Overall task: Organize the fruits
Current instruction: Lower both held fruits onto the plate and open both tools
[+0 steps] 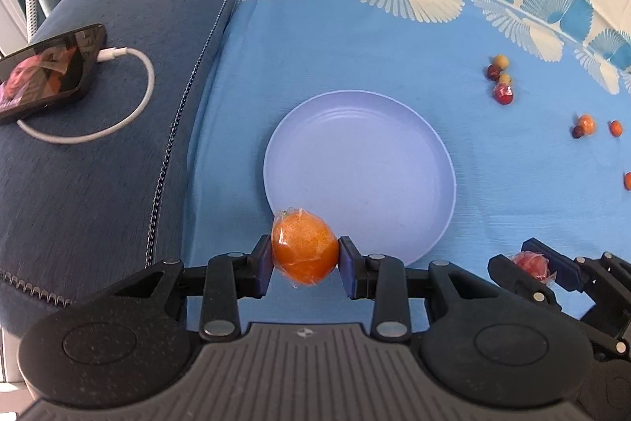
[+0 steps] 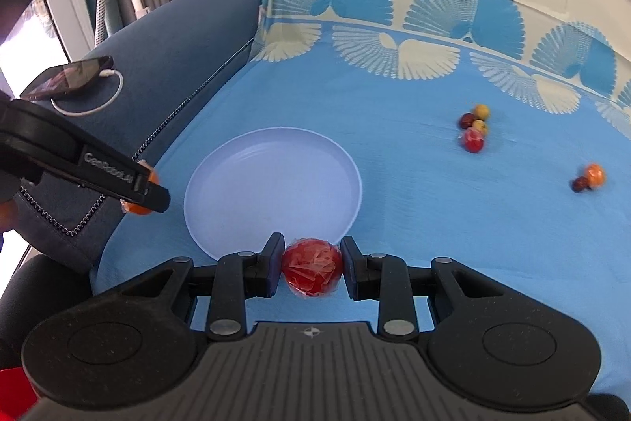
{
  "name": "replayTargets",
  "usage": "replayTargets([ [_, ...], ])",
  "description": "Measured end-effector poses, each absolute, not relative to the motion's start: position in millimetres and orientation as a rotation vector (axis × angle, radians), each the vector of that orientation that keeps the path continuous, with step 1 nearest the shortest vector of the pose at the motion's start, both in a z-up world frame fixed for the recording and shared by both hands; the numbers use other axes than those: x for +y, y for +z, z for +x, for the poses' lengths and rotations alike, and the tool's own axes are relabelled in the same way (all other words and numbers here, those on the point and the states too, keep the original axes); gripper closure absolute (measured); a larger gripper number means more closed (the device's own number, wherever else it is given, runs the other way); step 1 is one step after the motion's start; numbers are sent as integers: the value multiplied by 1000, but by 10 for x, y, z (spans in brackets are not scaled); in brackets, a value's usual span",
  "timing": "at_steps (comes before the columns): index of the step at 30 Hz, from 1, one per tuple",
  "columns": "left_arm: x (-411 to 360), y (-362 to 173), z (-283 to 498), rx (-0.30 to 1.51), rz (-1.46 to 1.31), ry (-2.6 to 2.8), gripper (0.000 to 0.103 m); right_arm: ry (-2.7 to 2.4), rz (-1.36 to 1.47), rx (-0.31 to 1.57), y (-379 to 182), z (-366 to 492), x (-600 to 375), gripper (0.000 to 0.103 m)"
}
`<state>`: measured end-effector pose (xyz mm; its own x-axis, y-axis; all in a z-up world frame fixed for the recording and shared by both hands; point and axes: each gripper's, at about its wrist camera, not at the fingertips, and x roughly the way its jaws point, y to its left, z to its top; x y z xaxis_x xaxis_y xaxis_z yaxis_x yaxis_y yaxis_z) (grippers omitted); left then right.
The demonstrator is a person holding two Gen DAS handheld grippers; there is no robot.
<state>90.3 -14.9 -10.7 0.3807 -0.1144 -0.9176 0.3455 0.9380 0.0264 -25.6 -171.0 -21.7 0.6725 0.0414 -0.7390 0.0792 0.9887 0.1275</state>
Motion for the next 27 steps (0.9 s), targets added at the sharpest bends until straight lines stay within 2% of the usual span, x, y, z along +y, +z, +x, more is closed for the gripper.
replayTargets([
  [27, -398, -855, 1530, 1215, 297, -320, 64, 64, 50, 914, -838, 658, -1592, 70],
])
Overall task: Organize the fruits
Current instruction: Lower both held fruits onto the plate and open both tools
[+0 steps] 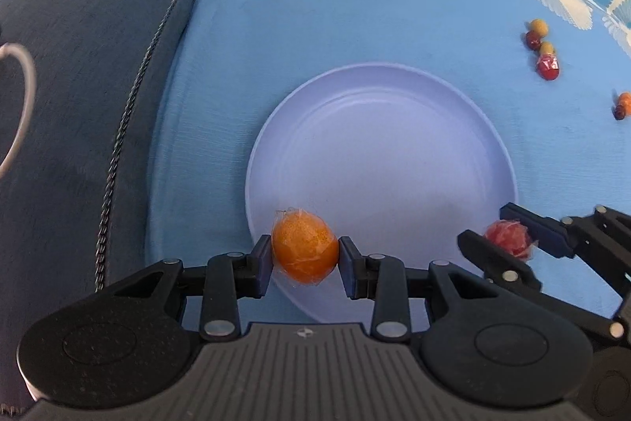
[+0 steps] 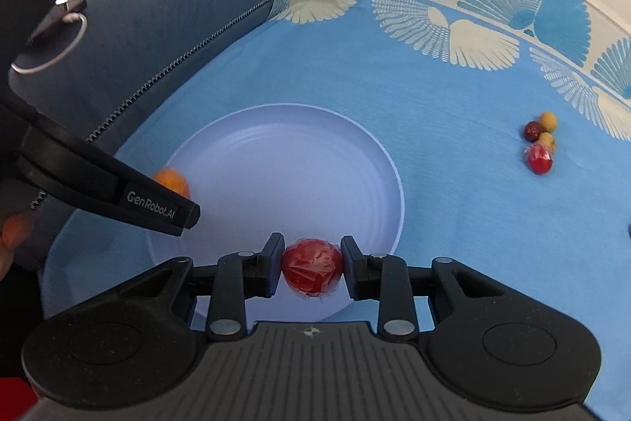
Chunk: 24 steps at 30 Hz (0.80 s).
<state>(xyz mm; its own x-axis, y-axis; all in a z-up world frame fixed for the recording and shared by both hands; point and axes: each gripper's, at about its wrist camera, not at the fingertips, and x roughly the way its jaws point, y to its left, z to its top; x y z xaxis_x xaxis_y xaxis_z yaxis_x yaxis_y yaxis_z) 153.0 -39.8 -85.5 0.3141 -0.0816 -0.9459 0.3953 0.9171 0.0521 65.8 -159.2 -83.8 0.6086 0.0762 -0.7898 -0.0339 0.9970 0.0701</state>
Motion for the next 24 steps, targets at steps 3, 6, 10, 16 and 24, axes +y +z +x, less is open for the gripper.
replayTargets([
  [3, -410, -818, 1543, 1191, 280, -342, 19, 83, 40, 922, -827, 740, -1582, 52],
  [6, -369, -624, 1466, 1092, 246, -341, 0, 59, 23, 895, -710, 722, -1596, 17],
  [10, -307, -399, 1295, 1059, 258, -357, 0, 39, 11, 888, -516, 493, -1632, 7],
  [16, -102, -210, 681, 1049, 289, -351, 0, 0, 95, 934, -321, -107, -1577, 2],
  [24, 142, 164, 93, 972, 257, -321, 0, -73, 84, 878, 56, -539, -1433, 1],
])
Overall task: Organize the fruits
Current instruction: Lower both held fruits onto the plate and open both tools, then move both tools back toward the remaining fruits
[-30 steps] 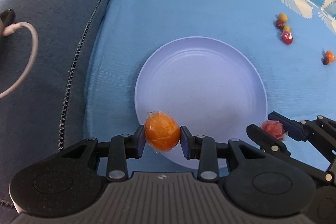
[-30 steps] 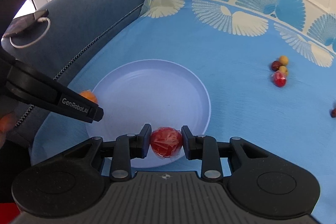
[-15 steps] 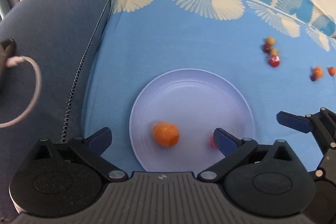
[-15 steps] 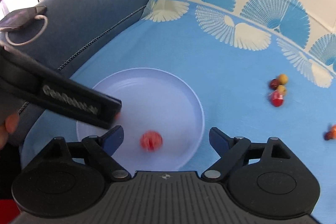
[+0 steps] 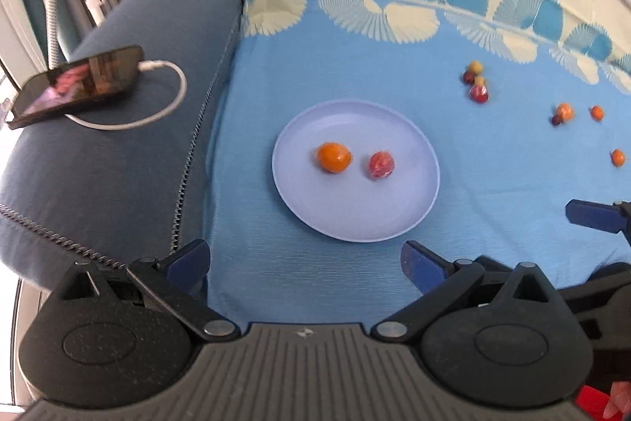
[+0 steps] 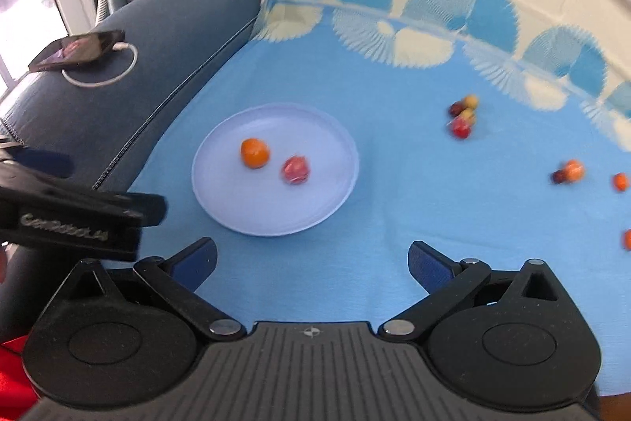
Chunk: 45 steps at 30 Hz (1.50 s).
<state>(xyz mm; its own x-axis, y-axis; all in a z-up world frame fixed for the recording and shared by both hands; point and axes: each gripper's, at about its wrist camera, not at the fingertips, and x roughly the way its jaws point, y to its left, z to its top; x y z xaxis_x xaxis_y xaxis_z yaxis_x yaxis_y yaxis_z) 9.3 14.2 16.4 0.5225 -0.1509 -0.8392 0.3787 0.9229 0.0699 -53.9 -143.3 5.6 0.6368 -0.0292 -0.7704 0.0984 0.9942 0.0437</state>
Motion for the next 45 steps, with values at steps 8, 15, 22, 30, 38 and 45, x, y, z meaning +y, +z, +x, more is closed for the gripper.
replayTargets([
  [8, 150, 376, -181, 901, 264, -296, 0, -127, 100, 795, 213, -1001, -1563, 1],
  [15, -215, 183, 107, 902, 274, -315, 0, -140, 173, 838, -86, -773, -1972, 1],
  [22, -647, 425, 592, 966, 333, -350, 0, -132, 279, 992, -106, -238, -2307, 1],
  [30, -553, 856, 578, 947, 331, -364, 0, -66, 250, 924, 452, -192, -2143, 1],
  [38, -294, 603, 204, 826, 269, -334, 0, -106, 202, 770, 316, -586, -2000, 1],
  [45, 76, 740, -388, 752, 224, -298, 0, -164, 122, 687, 433, -1220, -1791, 1],
])
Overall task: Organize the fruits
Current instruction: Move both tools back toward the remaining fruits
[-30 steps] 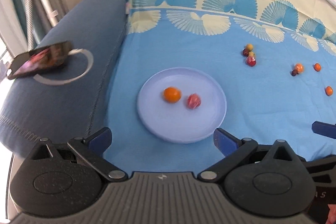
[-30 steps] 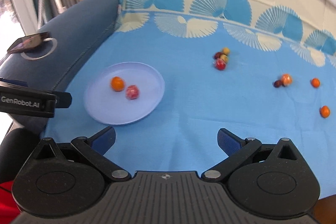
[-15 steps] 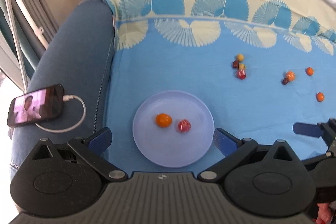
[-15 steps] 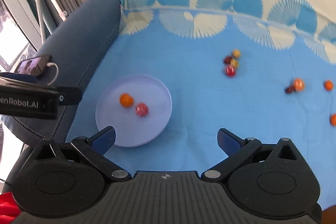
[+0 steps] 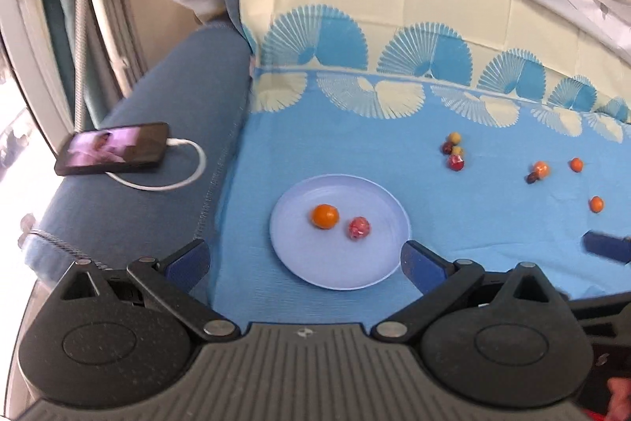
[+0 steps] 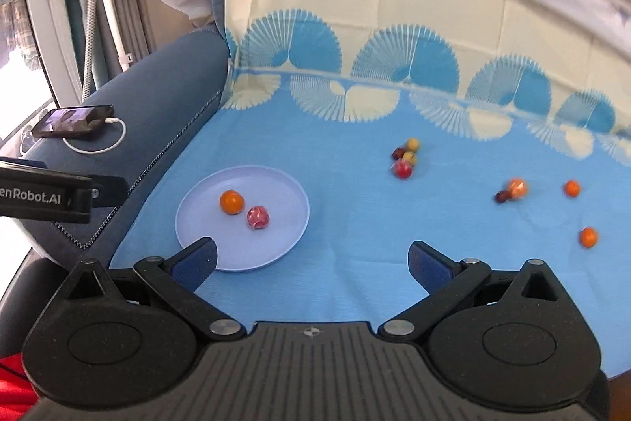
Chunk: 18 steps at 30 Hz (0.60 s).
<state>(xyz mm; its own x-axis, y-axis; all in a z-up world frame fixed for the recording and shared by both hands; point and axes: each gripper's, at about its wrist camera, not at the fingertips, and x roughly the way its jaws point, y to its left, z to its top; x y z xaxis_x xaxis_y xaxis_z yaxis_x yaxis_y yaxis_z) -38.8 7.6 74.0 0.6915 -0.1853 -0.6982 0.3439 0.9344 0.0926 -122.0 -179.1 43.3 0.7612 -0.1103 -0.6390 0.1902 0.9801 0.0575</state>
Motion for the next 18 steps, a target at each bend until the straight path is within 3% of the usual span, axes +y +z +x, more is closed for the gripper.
replayTargets([
  [18, -46, 726, -627, 737, 346, -313, 0, -291, 211, 633, 467, -1543, -2000, 1],
])
